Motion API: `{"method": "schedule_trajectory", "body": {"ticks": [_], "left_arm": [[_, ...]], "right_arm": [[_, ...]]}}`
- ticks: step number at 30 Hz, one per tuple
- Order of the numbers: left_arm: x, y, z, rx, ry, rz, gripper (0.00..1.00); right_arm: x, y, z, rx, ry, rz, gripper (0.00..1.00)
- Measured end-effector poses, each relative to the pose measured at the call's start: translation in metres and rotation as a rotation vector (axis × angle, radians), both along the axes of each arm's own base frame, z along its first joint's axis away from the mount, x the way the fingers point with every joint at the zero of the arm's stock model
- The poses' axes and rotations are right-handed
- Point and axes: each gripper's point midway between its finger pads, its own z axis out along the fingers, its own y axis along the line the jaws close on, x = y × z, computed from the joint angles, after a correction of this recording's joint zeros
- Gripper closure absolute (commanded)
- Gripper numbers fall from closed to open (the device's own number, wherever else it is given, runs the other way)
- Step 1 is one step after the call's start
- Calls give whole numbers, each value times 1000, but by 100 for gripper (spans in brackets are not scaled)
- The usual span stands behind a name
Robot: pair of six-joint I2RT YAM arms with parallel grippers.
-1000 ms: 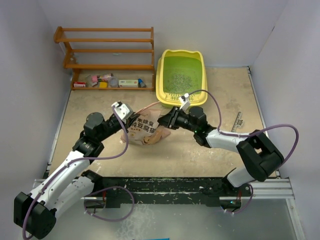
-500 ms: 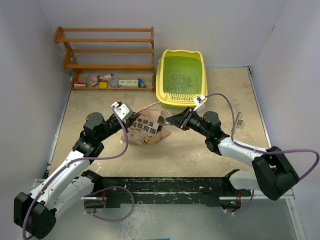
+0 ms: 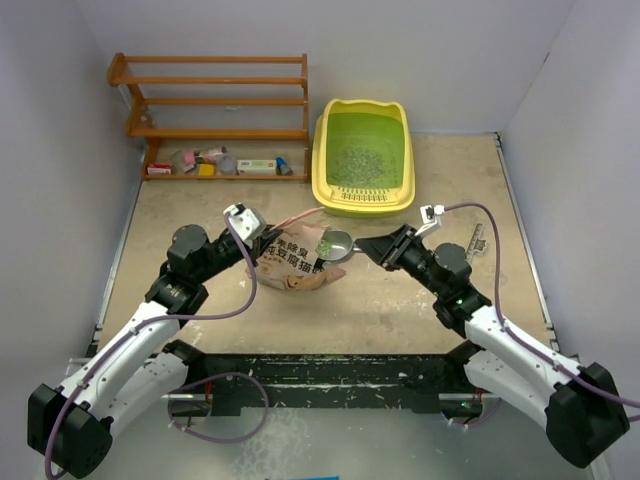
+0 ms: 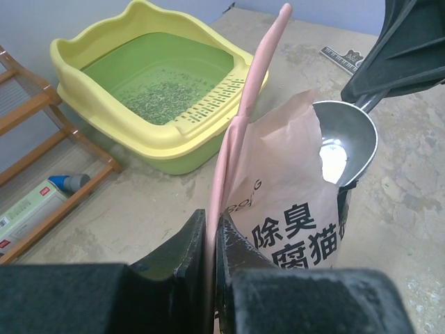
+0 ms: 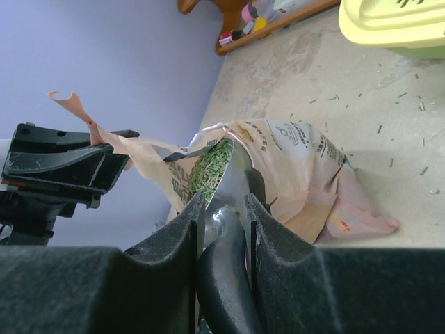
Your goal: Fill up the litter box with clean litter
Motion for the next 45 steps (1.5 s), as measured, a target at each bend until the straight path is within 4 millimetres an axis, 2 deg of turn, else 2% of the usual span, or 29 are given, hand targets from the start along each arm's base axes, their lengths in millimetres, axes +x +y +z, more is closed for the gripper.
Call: {"method": "schedule_trajectory", "body": {"ticks": [11,15,19,25,35,45], "left_arm": [[-1,-1,1,-1,-1,-5,80],[0,0,1,-2,-1,0,73],[1,0,3,-4,-2,2,60],[3,0,10,-14,-22,10,52],[3,4,22,-45,-49,36,49],[3,23,56,-122,-134,137,47]], "right_arm": [[-12,-24,3,0,-56,-82,100],[-15,-27,5,-4,-64,-87,100],[-19,-31,5,-19,-70,-97,100],[-26,-41,9,-35,-92,-118,100],[-36,-57,17,-38,-125,-165,100],[-44,-67,17,-48,-130,-190,100]]}}
